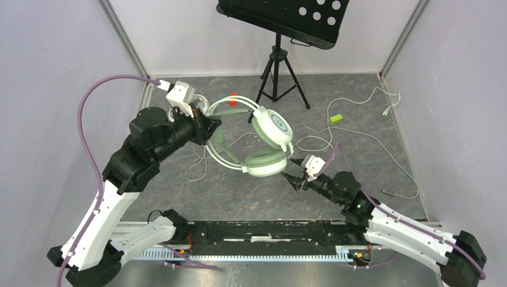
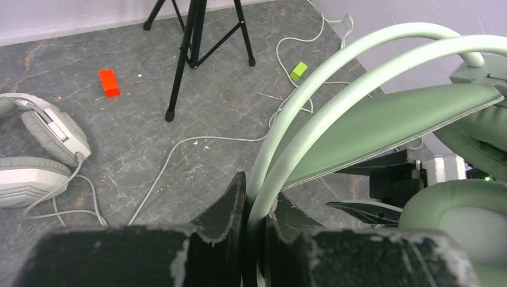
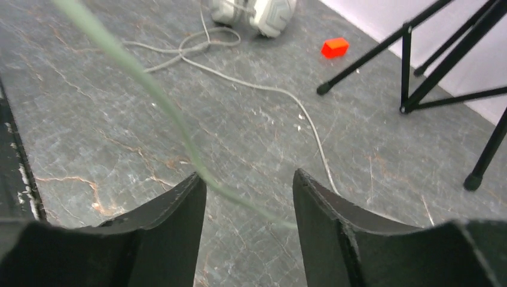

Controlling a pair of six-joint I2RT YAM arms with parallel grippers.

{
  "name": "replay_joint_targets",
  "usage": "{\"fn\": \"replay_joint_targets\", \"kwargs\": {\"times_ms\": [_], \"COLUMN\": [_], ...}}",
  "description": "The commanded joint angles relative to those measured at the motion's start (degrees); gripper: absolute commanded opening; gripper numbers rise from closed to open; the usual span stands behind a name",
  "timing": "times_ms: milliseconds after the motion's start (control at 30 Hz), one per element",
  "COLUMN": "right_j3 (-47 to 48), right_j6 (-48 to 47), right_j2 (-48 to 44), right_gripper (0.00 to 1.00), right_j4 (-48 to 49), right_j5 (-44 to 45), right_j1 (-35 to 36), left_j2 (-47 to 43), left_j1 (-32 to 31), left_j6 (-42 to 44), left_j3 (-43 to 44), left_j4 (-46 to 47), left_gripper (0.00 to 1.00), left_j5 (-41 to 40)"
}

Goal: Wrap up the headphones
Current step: Wrap the headphones cable around the headphones.

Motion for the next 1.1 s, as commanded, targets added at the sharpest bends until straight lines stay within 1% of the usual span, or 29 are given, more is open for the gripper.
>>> {"fn": "replay_joint_targets", "kwargs": {"times_ms": [0, 33, 67, 167, 300, 400, 467, 533, 667, 700, 800, 833, 867, 967, 1000, 1067], "right_j3": [5.0, 5.1, 5.0, 5.5, 7.7, 7.9, 7.8, 7.8, 6.9, 6.6, 5.6, 5.1, 4.4, 2.2, 2.1, 2.3], "right_j6": [-1.6, -1.8, -2.1, -3.1, -5.1, -6.3, -6.9, -7.2, -6.2, -5.9, -5.5, -5.6, -5.6, -4.7, -4.4, -4.3], "right_j2": [-6.4, -7.9, -9.5, -11.1, -6.7, -2.9, -1.1, 0.5, 3.0, 3.4, 3.8, 3.6, 3.5, 3.0, 2.8, 2.7], "right_gripper": [0.66, 0.7, 0.72, 0.74, 0.74, 0.74, 0.72, 0.63, 0.5, 0.44, 0.19, 0.07, 0.0, 0.0, 0.06, 0.21], "right_j4": [-4.4, -4.7, -4.6, -3.6, -3.2, 0.4, 3.3, 6.5, 12.4, 13.4, 14.9, 15.3, 15.7, 19.3, 20.0, 20.1], "right_j5": [-6.2, -6.4, -6.2, -5.7, -8.3, -9.1, -8.7, -10.0, -14.0, -14.2, -13.6, -13.4, -13.5, -13.9, -14.1, -15.0], "right_j1": [0.1, 0.1, 0.1, 0.1, 0.1, 0.1, 0.1, 0.1, 0.2, 0.1, 0.1, 0.1, 0.1, 0.1, 0.1, 0.1], "left_j2": [-1.4, -1.4, -1.4, -1.3, 0.3, 0.8, 0.8, 0.7, 0.1, -0.1, -1.2, -1.6, -1.8, -2.2, -2.3, -2.6], "left_j1": [0.1, 0.1, 0.1, 0.1, 0.1, 0.1, 0.0, 0.1, 0.1, 0.1, 0.0, 0.1, 0.1, 0.1, 0.1, 0.1], "left_j6": [-2.5, -2.2, -2.0, -1.6, -1.8, -2.8, -4.0, -5.1, -6.4, -6.6, -7.0, -7.1, -7.1, -7.1, -7.2, -7.3], "left_j3": [2.4, 2.2, 2.2, 2.9, 6.8, 8.7, 9.4, 9.6, 8.9, 8.7, 7.9, 7.6, 7.3, 6.7, 6.5, 5.8], "left_j4": [3.7, 3.5, 3.3, 3.6, 4.7, 6.4, 7.5, 8.2, 8.8, 8.8, 9.1, 9.3, 9.6, 10.2, 10.0, 9.7], "left_gripper": [0.17, 0.17, 0.17, 0.17, 0.17, 0.17, 0.17, 0.17, 0.17, 0.17, 0.17, 0.17, 0.17, 0.18, 0.18, 0.18], "left_j5": [2.5, 2.2, 2.0, 1.3, 2.7, 5.6, 7.8, 9.6, 11.8, 12.2, 12.8, 13.2, 14.1, 19.9, 21.4, 23.1]}}
